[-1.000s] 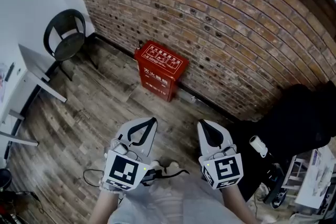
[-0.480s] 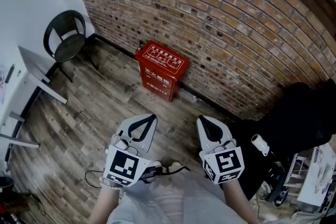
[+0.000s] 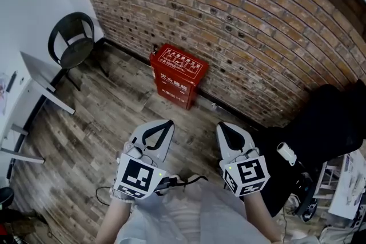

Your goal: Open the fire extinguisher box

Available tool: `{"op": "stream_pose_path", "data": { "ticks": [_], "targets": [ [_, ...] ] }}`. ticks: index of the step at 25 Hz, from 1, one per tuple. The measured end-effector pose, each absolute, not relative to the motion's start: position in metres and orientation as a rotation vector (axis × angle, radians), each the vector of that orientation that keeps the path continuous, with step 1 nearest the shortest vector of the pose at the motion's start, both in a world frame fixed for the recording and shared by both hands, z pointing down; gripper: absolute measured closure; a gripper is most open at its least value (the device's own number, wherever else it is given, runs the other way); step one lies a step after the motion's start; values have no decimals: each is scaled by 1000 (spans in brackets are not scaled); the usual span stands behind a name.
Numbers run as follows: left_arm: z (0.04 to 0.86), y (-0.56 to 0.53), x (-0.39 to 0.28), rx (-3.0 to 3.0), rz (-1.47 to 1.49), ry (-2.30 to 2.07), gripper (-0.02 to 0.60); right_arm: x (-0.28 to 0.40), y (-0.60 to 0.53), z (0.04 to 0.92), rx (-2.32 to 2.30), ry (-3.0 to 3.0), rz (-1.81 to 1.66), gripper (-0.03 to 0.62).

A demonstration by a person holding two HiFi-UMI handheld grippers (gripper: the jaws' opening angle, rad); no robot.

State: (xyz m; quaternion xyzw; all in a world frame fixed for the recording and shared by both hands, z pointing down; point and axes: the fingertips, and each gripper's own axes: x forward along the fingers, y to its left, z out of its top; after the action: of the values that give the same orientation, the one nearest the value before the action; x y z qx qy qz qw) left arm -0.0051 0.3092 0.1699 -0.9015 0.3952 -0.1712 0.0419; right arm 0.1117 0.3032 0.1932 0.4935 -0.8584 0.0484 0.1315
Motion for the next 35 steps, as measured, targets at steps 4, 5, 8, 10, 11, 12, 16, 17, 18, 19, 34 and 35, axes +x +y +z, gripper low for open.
{"op": "stream_pose_path", "data": {
  "ticks": [4, 5, 8, 10, 11, 12, 16, 17, 18, 19, 34, 35],
  "targets": [
    [168, 318, -11, -2752, -511, 1194, 584, 103, 311, 193, 1440, -2476, 110, 585],
    [168, 320, -14, -2749, -508, 1194, 584, 101, 313, 193, 1439, -2476, 107, 585],
    [169, 323, -20, -2747, -512, 1203, 584, 94, 317, 193, 1426, -2475, 93, 585],
    [169, 324, -23, -2749, -503, 1211, 584, 91, 319, 194, 1415, -2470, 84, 585],
    [169, 324, -24, -2751, -501, 1216, 584, 91, 320, 194, 1410, -2467, 79, 585],
    [170, 323, -25, -2751, -502, 1220, 584, 91, 319, 194, 1407, -2463, 75, 585],
    [172, 316, -26, -2747, -510, 1229, 584, 93, 313, 197, 1402, -2456, 77, 585],
    [172, 314, -27, -2745, -508, 1233, 584, 93, 311, 199, 1399, -2457, 80, 585],
    [172, 311, -28, -2743, -511, 1237, 584, 92, 308, 200, 1393, -2459, 82, 586],
    [173, 308, -29, -2740, -515, 1243, 584, 91, 304, 201, 1385, -2461, 81, 585],
    [175, 217, -41, -2692, -554, 1337, 584, 80, 203, 199, 1306, -2504, 59, 585],
    [176, 209, -42, -2691, -556, 1349, 584, 80, 194, 200, 1298, -2506, 62, 585]
  ]
}}
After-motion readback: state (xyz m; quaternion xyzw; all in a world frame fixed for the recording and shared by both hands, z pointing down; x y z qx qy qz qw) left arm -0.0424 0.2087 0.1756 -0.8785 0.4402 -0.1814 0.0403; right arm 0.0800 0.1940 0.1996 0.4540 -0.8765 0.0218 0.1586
